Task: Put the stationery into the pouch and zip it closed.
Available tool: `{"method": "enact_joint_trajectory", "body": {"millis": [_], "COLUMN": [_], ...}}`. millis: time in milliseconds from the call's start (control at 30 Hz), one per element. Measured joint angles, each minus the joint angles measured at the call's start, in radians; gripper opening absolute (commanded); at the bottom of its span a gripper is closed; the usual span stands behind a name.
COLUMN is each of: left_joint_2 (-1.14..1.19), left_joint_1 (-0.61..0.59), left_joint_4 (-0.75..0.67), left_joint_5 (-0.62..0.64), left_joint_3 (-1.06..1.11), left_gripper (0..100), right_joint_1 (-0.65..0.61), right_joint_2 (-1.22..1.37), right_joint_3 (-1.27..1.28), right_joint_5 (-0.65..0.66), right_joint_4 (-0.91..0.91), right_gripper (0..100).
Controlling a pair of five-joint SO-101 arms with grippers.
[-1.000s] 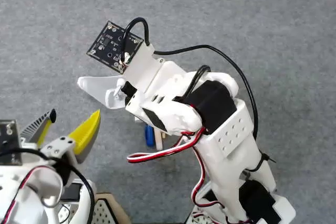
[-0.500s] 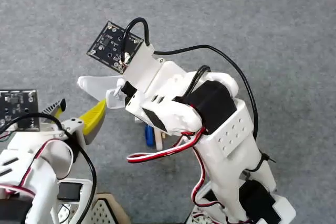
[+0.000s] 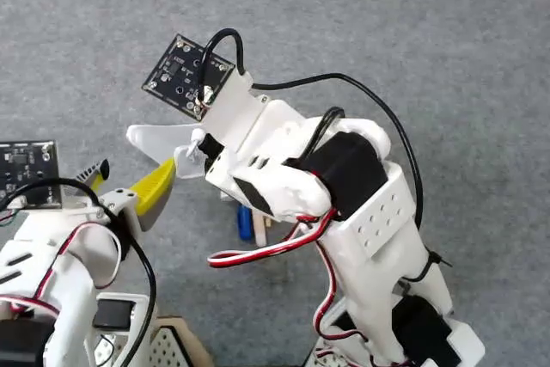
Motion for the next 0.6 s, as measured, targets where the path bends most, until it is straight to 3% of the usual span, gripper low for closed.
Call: {"method": "enact_joint_trajectory", "body": {"millis": [367, 600], "left_joint_2": [0.009, 0.009], "left_joint_1": [0.078, 0.081], "left_joint_4": [-0.009, -0.091], "left_joint_5": [0.000, -0.028], "left_joint_3": [0.026, 0.143], "left_gripper": [32, 32], "right_joint_1": [-0.026, -0.026], "right_joint_2": [0.000, 0.000], "right_joint_3": [0.000, 0.002], "right_joint_5": [0.000, 0.000], "right_joint_4": [-0.002, -0.002], "right_gripper": [1.1, 1.1]}}
